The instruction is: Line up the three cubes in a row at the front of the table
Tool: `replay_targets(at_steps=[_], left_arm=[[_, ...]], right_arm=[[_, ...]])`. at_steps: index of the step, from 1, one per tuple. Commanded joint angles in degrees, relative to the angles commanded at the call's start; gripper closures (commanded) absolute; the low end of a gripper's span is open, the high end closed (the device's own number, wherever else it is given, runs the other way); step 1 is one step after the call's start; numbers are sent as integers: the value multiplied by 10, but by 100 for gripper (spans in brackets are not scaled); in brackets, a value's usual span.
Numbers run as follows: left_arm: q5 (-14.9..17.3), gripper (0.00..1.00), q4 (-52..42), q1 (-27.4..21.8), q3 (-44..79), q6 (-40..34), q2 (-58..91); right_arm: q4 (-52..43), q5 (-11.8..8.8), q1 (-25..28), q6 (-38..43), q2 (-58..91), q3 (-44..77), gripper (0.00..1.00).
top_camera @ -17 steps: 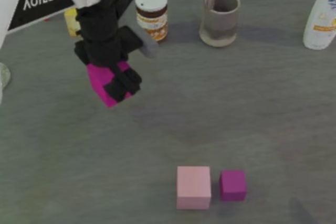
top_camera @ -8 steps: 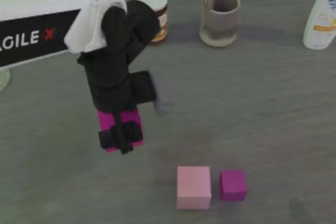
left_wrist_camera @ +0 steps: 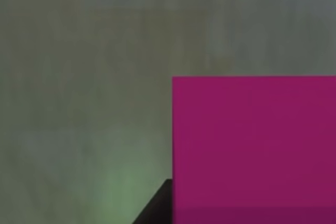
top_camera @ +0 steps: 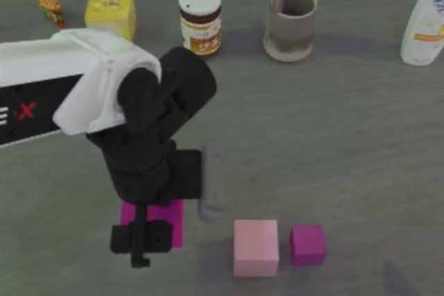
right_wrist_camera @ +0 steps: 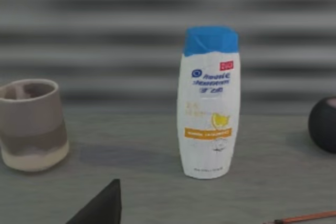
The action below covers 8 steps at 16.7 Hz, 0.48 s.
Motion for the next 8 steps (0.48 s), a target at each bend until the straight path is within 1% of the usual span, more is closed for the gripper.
replay_targets(at_steps=[4, 8], left_arm=[[0, 100, 8, 2, -5, 1, 6], [0, 100, 88, 0, -47, -1, 39]], right_arm=[[0, 0, 0, 0, 0, 0, 0], [0, 0, 0, 0, 0, 0, 0]])
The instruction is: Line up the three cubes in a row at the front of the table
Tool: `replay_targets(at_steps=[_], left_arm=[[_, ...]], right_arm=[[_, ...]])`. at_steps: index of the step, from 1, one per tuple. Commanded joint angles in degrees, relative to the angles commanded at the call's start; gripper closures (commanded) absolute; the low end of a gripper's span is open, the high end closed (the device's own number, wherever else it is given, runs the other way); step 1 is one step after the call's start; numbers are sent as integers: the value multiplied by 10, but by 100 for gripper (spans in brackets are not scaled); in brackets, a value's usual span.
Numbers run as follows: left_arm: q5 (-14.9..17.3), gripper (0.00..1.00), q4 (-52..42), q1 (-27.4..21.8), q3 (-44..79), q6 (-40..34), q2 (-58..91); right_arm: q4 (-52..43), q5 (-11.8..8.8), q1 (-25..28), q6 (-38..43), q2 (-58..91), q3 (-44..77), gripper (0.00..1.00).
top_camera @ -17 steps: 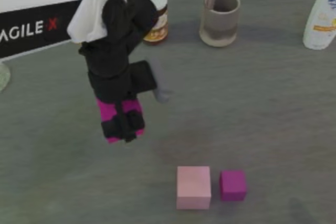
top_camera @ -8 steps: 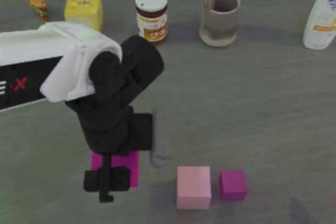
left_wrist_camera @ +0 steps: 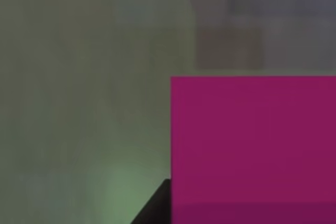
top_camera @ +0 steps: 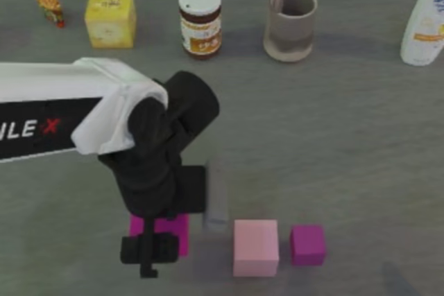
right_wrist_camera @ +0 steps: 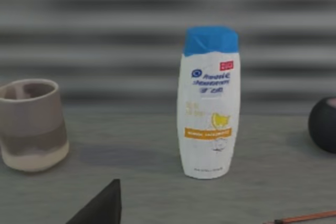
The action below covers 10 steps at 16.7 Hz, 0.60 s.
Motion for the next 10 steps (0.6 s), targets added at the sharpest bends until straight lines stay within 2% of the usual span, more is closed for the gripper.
replay_targets(at_steps=[4, 8, 10], left_arm=[[0, 100, 70, -2, -39, -1, 32], [0, 100, 73, -2, -41, -1, 34], [0, 85, 73, -2, -41, -1, 34]], right_arm=[[0, 0, 0, 0, 0, 0, 0], [0, 0, 0, 0, 0, 0, 0], [0, 0, 0, 0, 0, 0, 0]])
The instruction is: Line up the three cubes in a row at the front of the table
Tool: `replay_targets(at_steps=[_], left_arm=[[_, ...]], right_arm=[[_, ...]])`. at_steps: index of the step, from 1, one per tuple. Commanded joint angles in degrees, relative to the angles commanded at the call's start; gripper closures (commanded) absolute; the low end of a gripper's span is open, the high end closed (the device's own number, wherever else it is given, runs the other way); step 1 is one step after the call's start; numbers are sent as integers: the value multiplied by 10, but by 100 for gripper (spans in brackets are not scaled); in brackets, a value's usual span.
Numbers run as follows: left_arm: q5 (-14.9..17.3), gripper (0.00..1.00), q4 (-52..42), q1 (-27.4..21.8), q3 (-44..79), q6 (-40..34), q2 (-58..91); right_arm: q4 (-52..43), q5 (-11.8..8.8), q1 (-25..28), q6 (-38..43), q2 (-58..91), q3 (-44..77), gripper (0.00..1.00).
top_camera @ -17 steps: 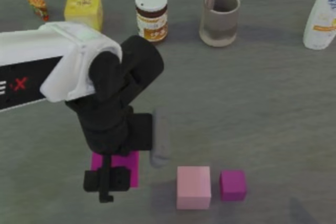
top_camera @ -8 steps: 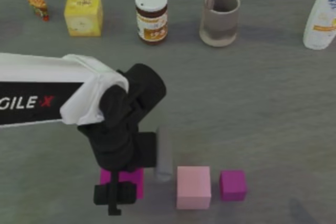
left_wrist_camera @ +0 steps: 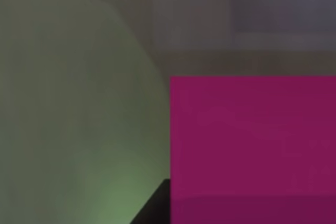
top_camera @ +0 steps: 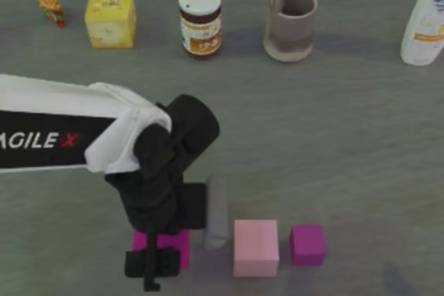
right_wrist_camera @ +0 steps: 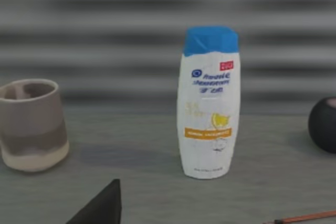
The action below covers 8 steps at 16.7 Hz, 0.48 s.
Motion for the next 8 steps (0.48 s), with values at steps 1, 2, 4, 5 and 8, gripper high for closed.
replay_targets(at_steps=[1, 2, 4, 5, 8], left_arm=[[0, 77, 0, 0, 0, 0, 0], [0, 70, 0, 0, 0, 0, 0], [0, 55, 0, 0, 0, 0, 0], [0, 47, 0, 0, 0, 0, 0], [0, 25, 0, 0, 0, 0, 0]], right_arm=[[0, 0, 0, 0, 0, 0, 0], [0, 0, 0, 0, 0, 0, 0], [0, 0, 0, 0, 0, 0, 0], [0, 0, 0, 0, 0, 0, 0], [0, 0, 0, 0, 0, 0, 0]])
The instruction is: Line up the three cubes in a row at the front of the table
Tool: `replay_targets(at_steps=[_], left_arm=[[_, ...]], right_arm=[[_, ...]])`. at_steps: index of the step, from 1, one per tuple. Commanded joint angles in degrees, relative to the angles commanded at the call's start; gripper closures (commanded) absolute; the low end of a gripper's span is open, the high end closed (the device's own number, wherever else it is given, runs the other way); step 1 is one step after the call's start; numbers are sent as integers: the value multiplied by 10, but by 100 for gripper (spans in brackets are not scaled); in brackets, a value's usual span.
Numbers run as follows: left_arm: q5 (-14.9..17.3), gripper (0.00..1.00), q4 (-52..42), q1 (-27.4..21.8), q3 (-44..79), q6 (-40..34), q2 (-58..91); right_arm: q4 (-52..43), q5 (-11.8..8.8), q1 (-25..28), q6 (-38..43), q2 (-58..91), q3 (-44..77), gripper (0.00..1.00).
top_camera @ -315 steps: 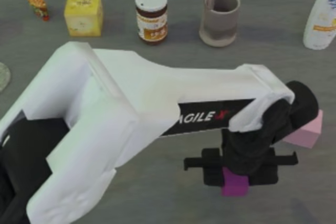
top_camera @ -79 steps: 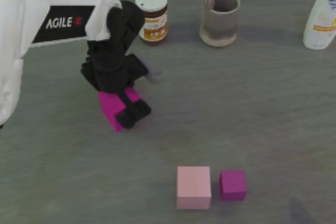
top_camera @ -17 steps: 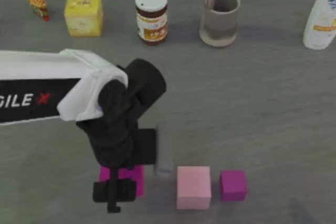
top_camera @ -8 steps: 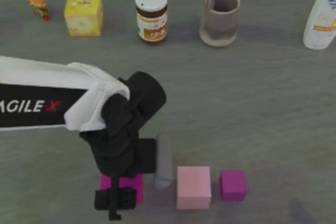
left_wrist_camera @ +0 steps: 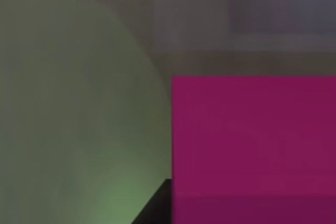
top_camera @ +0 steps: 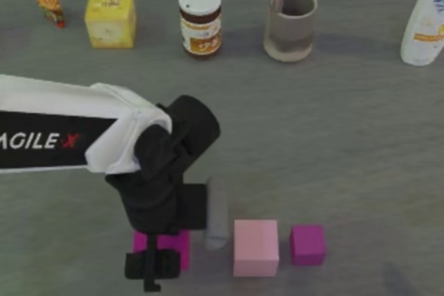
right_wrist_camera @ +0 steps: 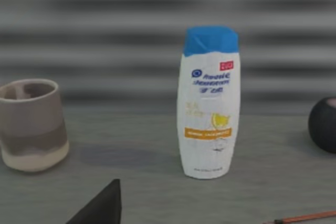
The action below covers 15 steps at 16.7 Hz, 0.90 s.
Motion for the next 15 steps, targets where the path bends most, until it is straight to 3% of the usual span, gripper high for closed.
replay_targets(at_steps=[3, 4, 15], left_arm=[[0, 2, 0, 0, 0, 0, 0], [0, 0, 0, 0, 0, 0, 0], [0, 0, -24, 0, 18, 3, -10]], right_arm=[[0, 0, 0, 0, 0, 0, 0], [0, 0, 0, 0, 0, 0, 0], [0, 0, 0, 0, 0, 0, 0]])
